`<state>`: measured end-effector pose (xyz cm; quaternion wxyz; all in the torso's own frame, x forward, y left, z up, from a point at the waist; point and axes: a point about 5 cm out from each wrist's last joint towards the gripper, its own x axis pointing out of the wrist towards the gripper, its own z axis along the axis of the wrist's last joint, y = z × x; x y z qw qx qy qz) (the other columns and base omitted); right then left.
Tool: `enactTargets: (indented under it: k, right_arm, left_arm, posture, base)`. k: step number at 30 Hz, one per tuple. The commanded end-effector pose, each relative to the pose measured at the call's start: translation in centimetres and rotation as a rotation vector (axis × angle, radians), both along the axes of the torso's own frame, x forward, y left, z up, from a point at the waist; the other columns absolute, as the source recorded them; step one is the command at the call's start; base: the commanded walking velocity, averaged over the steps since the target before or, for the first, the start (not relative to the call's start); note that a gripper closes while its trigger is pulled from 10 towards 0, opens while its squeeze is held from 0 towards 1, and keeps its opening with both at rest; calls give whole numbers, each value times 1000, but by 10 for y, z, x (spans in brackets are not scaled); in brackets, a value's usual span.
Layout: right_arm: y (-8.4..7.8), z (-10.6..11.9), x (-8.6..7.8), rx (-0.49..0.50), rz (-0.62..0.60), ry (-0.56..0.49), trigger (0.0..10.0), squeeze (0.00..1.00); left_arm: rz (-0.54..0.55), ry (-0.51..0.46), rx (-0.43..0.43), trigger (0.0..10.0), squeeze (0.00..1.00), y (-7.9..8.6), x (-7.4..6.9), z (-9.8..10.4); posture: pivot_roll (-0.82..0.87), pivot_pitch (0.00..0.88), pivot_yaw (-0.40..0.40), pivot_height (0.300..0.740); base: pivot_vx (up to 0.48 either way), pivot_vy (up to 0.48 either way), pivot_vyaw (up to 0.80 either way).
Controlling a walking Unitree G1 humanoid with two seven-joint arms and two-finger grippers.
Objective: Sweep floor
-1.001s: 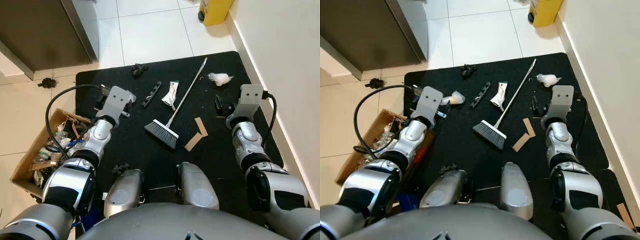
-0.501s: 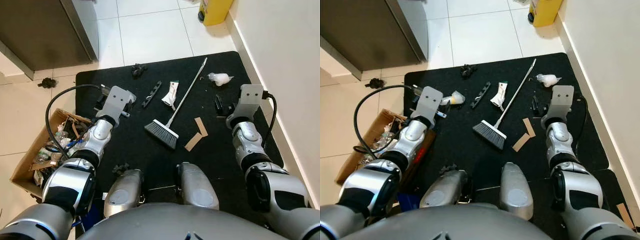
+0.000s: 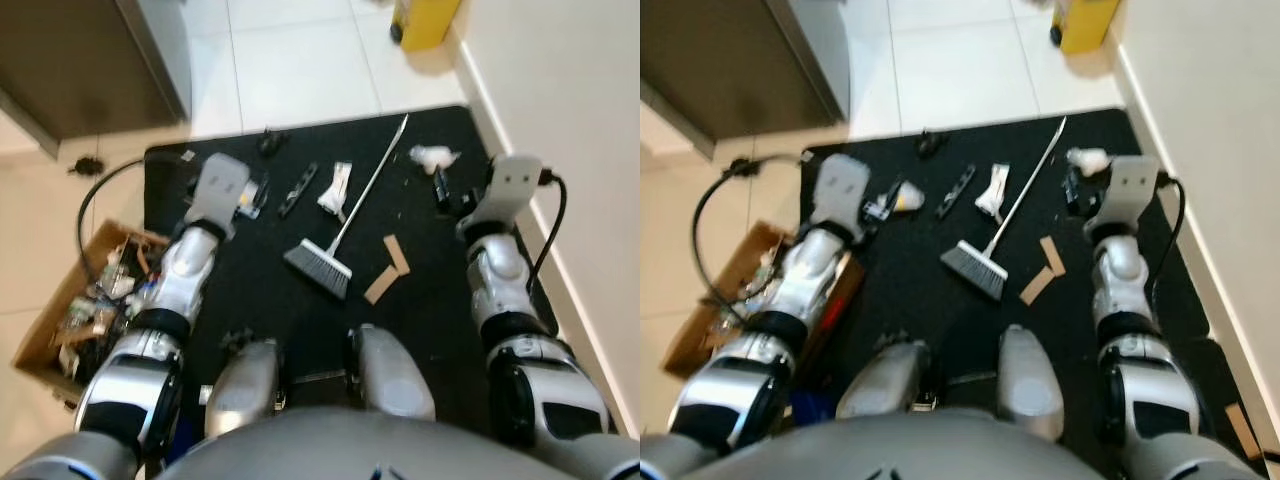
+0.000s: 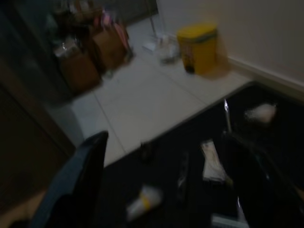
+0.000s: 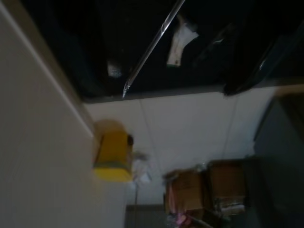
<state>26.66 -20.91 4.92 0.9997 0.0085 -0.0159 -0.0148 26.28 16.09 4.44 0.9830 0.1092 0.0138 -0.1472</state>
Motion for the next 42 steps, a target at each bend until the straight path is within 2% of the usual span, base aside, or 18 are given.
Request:
enactTargets:
  k: [1, 4, 7, 8, 10, 14, 15, 17, 19, 20, 23, 24, 26, 27, 28, 32, 38, 42]
  right_arm:
    - [12, 38, 6, 68, -10, -141, 10000, 0]
    - [23, 70, 18, 79, -2, -242, 10000, 0]
    - [27, 84, 24, 82, 4, -285, 10000, 0]
    - [33, 110, 33, 86, 22, -366, 10000, 0]
    - [35, 123, 35, 81, 34, -402, 10000, 0]
    - [36, 132, 36, 84, 39, -425, 10000, 0]
    - [37, 145, 33, 95, 48, -452, 10000, 0]
    - [38, 144, 31, 81, 60, -438, 10000, 0]
    - [34, 117, 29, 46, 53, -321, 10000, 0]
    - [34, 117, 29, 46, 53, -321, 10000, 0]
    - [14, 42, 23, -23, 0, -34, 10000, 0]
    - [14, 42, 23, -23, 0, -34, 10000, 0]
    - [1, -7, 11, -76, -29, 167, 10000, 0]
    - [1, -7, 11, -76, -29, 167, 10000, 0]
    - [-3, -23, 6, -118, -32, 246, 10000, 0]
    - [-8, -35, 4, -156, -32, 325, 10000, 0]
    - [-11, -44, 10, -226, -35, 426, 10000, 0]
    - [-11, -46, 9, -132, -21, 420, 10000, 0]
  left_arm:
    - [-47, -115, -59, 10000, 0, -12, 8, 41]
    - [-64, -211, -73, 10000, 0, -23, 25, 69]
    - [-59, -242, -99, 10000, 0, -27, 32, 81]
    - [-68, -306, -121, 10000, 0, -34, 43, 102]
    - [-75, -336, -120, 10000, 0, -38, 45, 112]
    - [-81, -356, -113, 10000, 0, -41, 46, 118]
    - [-89, -381, -120, 10000, 0, -44, 43, 128]
    - [-80, -357, -112, 10000, 0, -43, 40, 124]
    - [-34, -250, -85, 10000, 0, -34, 37, 99]
    - [-34, -250, -85, 10000, 0, -34, 37, 99]
    - [52, -43, 48, 10000, 0, -10, 27, 36]
    - [52, -43, 48, 10000, 0, -10, 27, 36]
    - [122, 96, 115, 10000, 0, 9, 17, -3]
    - [122, 96, 115, 10000, 0, 9, 17, -3]
    - [159, 146, 147, 10000, 0, 16, 13, -16]
    - [192, 200, 163, 10000, 0, 22, 9, -28]
    - [211, 293, 240, 10000, 0, 16, -4, -54]
    - [266, 328, 181, 10000, 0, 22, -7, -59]
  posture:
    - [33, 0, -16, 740]
    - [29, 0, -9, 740]
    - [24, 0, -3, 740]
    - [22, 0, 0, 740]
    - [20, 0, 3, 740]
    - [20, 0, 3, 740]
    - [22, 0, -1, 740]
    - [23, 0, -3, 740]
    - [23, 0, -5, 740]
    - [23, 0, -5, 740]
    - [34, 0, -10, 740]
    - [34, 0, -10, 740]
    - [36, 0, -11, 740]
    - [36, 0, -11, 740]
    - [39, 0, -12, 740]
    - [44, 0, -13, 740]
    - [49, 0, -7, 740]
    - [60, 0, -13, 740]
  base:
    - [0, 0, 0]
    - [0, 0, 0]
    - [0, 0, 0]
    - [0, 0, 0]
    - [0, 0, 0]
    - [0, 0, 0]
    - [0, 0, 0]
    - [0, 0, 0]
    - [0, 0, 0]
    - [0, 0, 0]
    - [0, 0, 0]
    - [0, 0, 0]
    - [0, 0, 0]
    - [0, 0, 0]
    - [0, 0, 0]
    - [0, 0, 0]
    - [0, 0, 0]
    - [0, 0, 0]
